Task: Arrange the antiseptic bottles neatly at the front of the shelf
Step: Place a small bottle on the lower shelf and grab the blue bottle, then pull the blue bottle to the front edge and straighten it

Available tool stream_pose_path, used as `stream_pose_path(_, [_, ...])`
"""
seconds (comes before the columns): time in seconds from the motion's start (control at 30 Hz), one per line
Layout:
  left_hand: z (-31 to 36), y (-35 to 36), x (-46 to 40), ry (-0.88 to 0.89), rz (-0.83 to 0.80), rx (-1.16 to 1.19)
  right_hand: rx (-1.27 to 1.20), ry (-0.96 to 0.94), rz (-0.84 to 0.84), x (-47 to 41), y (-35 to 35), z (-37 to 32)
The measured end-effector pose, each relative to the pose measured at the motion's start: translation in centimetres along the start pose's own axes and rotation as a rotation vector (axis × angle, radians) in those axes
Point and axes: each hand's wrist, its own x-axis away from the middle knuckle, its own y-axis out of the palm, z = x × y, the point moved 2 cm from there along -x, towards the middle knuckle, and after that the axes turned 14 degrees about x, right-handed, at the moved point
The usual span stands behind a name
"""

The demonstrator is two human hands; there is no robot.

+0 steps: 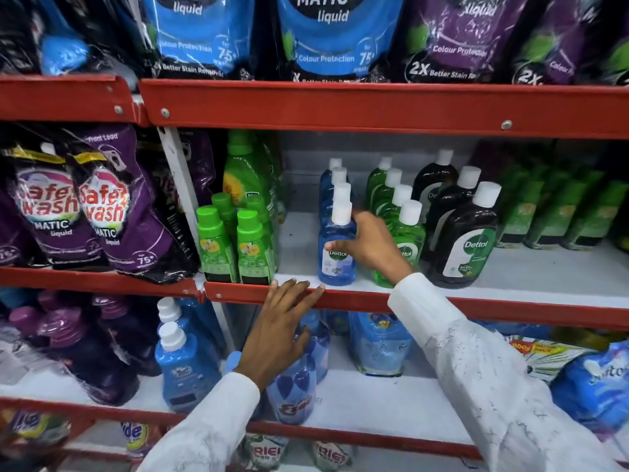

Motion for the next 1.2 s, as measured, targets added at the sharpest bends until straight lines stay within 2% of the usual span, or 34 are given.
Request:
stream_pose_path(0.2, [0.2, 0.0, -0.1, 0.006, 0.033, 0.002, -0.003, -0.001, -0.019, -0.6, 0.4, 0.2])
stream_pose_path(0.3, [1.2, -0.2, -0.5, -0.030, 0.097, 0.114, 0.001, -0.004, -0.013, -0.6, 0.7, 0.7])
stream_pose_path(0.43, [2.4, -0.7, -2.0, -0.112, 0.229, 0.344, -0.061, 0.022, 0.035, 1.0, 0.6, 1.2])
stream_pose_path(0.53, [3.2, -1.2, -3.8, -0.174, 0.292, 0.414, -0.121, 0.097, 0.118, 3.4, 0.2, 1.5])
stream_pose_path(0.7, [2.4, -1.3, -6.9, -0.287, 0.339, 0.458, -0.050, 0.110, 0.206, 6.2, 2.0, 1.9])
stream_pose_path(0.8, [2.1, -1.0, -8.0, -0.391, 0.331, 0.574, -0.054, 0.147, 0.182, 6.1, 3.9, 2.6])
stream_pose_path(1.0, [2.4, -0.3, -8.1, -0.392, 0.412, 0.600, -0.126, 0.178, 0.196, 5.0, 5.2, 4.0])
stream_pose_path(1.2, [2.2, 0.4, -8.4, -0.378, 0.408, 0.633, -0.113, 0.190, 0.239, 4.9, 5.3, 5.1])
